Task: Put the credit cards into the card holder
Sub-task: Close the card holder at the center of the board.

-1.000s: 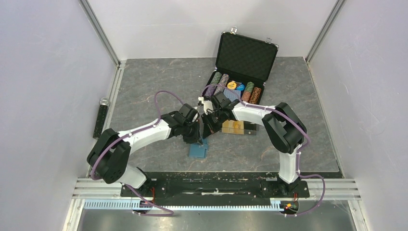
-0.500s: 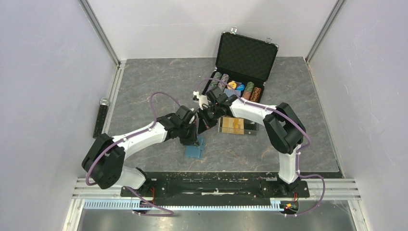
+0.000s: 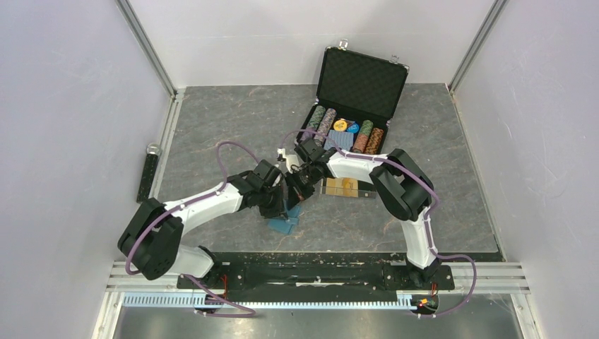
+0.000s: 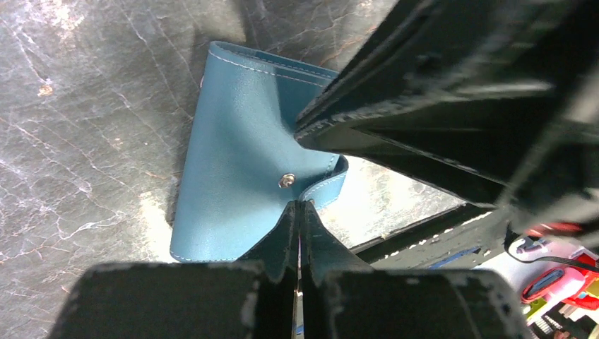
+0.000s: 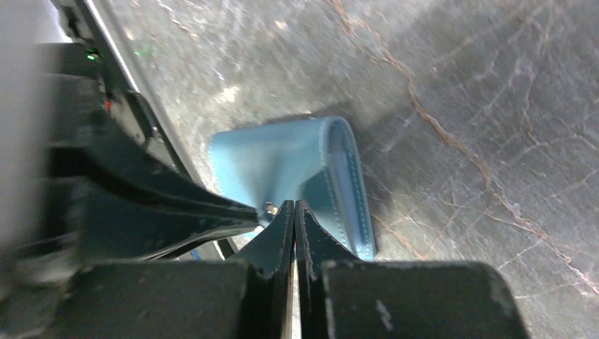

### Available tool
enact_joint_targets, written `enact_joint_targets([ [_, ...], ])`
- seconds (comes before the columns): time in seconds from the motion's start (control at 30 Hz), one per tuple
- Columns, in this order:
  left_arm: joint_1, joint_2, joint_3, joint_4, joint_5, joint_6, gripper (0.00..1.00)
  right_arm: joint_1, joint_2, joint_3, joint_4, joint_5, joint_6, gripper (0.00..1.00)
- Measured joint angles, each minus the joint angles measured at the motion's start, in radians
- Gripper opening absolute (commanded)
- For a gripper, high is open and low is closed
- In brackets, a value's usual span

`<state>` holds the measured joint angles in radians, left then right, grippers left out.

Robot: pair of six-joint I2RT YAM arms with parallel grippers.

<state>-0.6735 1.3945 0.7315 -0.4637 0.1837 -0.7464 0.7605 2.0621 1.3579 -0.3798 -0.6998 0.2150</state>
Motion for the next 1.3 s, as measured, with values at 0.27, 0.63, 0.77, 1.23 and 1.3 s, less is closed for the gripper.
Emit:
enact_joint_targets([
  [0.27,0.018,-0.034,0.012,0.01,0.006,0.004,0.02,0.005,0.014,0.002,-0.029,0.021,-0.027,0.0],
  [0.63,0.024,0.029,0.064,-0.01,0.002,0.051,0.02,0.006,0.014,0.007,-0.043,0.029,-0.028,0.0],
  [0.77,0.024,0.037,0.068,-0.013,-0.003,0.064,0.02,0.004,0.014,0.007,-0.048,0.029,-0.022,0.0],
  [1.23,0.024,0.084,0.067,0.012,-0.016,0.075,0.02,-0.005,0.014,0.011,-0.072,0.036,0.021,0.0],
  [1.3,0.024,0.084,0.066,0.017,-0.016,0.075,0.02,-0.005,0.014,0.012,-0.076,0.039,0.022,0.0],
])
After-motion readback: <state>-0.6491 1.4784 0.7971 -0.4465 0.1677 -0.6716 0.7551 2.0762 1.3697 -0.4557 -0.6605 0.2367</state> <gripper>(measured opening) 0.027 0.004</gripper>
